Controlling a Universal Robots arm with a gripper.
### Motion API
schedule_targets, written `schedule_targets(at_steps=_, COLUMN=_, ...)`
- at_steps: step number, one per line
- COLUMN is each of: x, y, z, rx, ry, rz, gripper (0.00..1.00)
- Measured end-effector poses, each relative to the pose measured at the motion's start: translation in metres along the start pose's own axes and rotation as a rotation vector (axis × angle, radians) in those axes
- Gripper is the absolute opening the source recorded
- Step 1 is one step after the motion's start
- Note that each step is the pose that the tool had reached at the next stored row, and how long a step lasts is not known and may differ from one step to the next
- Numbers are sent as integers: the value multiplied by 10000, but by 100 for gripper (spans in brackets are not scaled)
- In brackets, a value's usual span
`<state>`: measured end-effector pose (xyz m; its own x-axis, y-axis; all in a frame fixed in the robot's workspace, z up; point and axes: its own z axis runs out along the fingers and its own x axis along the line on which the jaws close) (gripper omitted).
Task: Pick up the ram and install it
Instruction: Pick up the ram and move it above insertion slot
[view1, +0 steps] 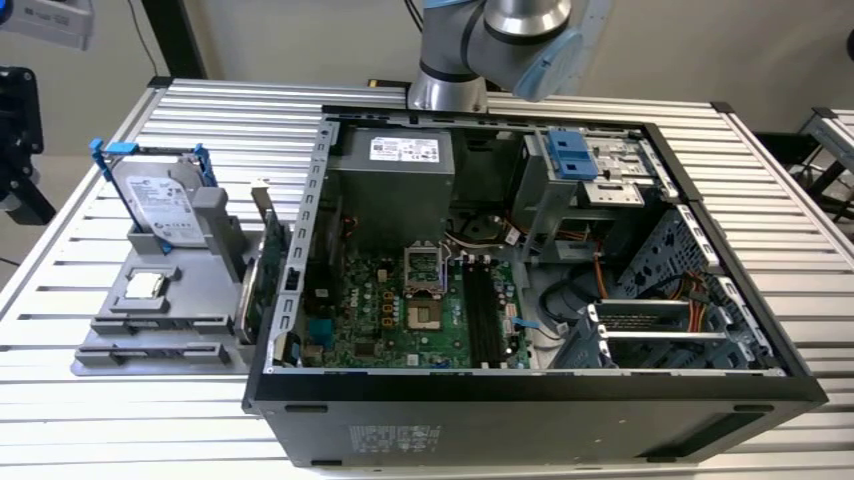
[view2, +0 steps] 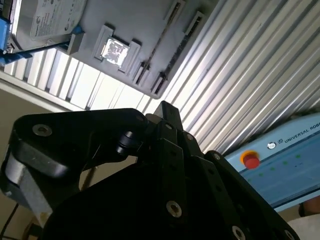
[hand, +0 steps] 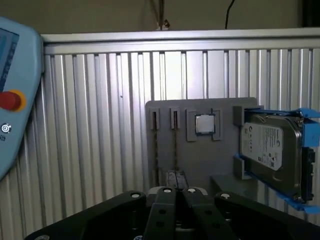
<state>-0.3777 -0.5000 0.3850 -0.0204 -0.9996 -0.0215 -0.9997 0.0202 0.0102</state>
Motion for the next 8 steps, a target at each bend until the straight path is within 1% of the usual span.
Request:
schedule_targets(at_steps=1, x=0, y=0, z=1, rx=5, ry=1, rz=-121, gripper=0)
schedule_targets(at_steps=3, x=0, y=0, z=2, rx=11, ry=3, rz=-248, gripper=0)
schedule_targets(at_steps=8, x=-3, y=0, z=4, rx=42, ry=-9, rz=-341, gripper=0)
